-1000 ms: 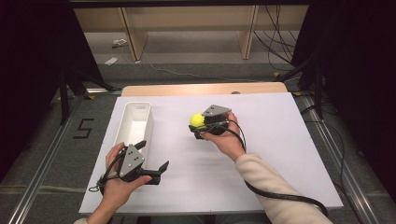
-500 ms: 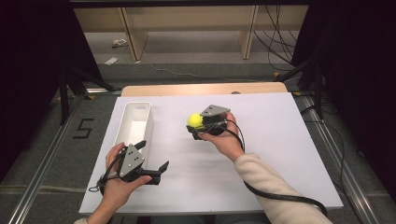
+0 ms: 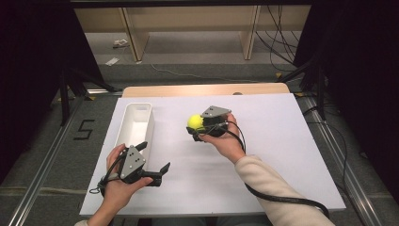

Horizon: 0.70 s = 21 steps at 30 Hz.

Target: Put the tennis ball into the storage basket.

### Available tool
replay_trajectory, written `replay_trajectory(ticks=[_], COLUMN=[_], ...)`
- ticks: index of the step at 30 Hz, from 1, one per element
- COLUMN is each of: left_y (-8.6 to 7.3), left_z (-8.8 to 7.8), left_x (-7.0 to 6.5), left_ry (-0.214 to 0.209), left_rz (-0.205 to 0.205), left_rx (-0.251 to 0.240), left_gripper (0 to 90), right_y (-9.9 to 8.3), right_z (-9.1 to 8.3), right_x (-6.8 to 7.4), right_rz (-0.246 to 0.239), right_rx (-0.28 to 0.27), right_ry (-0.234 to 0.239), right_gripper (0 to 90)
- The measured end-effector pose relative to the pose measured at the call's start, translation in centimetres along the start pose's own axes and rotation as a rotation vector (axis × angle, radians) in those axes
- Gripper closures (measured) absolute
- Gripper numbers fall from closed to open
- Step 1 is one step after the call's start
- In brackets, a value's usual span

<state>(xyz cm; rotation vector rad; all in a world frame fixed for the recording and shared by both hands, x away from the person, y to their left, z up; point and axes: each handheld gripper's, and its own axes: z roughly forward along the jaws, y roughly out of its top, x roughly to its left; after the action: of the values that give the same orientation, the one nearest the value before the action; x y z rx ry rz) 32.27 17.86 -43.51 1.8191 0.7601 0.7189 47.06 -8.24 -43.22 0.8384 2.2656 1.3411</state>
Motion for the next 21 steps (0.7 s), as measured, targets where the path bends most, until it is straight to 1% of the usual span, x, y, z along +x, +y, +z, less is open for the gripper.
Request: replay_trajectory(ticks=[21], left_y=[0.01], left_z=[-0.02], left_x=[0.02], left_ry=[0.002], left_rz=[-0.001], left_rx=[-0.002], left_gripper=[0.0], right_y=[0.48], right_z=[-0.08], right_x=[0.90], right_rz=[-0.007], right_rx=[-0.009], right_ry=[0.017], right_gripper=[26.3])
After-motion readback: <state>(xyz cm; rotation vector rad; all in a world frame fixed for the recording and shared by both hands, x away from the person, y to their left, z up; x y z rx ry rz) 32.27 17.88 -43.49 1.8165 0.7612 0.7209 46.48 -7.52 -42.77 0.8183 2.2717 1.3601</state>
